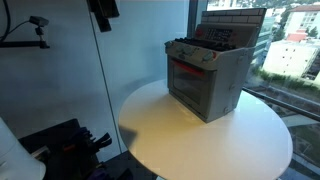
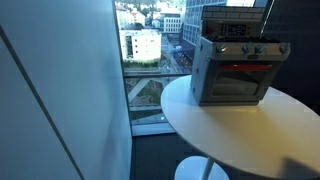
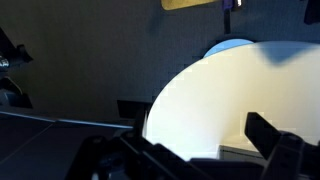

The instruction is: Turn the far right stove knob clockwise once

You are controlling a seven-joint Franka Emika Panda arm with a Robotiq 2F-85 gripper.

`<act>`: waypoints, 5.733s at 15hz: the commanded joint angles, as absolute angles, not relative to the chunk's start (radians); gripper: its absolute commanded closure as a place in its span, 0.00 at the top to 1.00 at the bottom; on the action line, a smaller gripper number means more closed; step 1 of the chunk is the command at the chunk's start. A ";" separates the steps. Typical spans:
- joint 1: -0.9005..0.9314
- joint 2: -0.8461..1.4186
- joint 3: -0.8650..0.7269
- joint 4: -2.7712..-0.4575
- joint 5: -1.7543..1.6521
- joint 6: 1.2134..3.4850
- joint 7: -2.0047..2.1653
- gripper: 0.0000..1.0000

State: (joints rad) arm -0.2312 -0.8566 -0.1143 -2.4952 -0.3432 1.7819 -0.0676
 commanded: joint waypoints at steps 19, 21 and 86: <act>-0.186 -0.560 -0.158 -2.330 -0.099 2.153 0.032 1.00; -0.197 -0.574 -0.155 -2.366 -0.113 2.160 0.019 1.00; -0.061 0.079 -0.136 -2.125 0.413 2.812 -0.152 1.00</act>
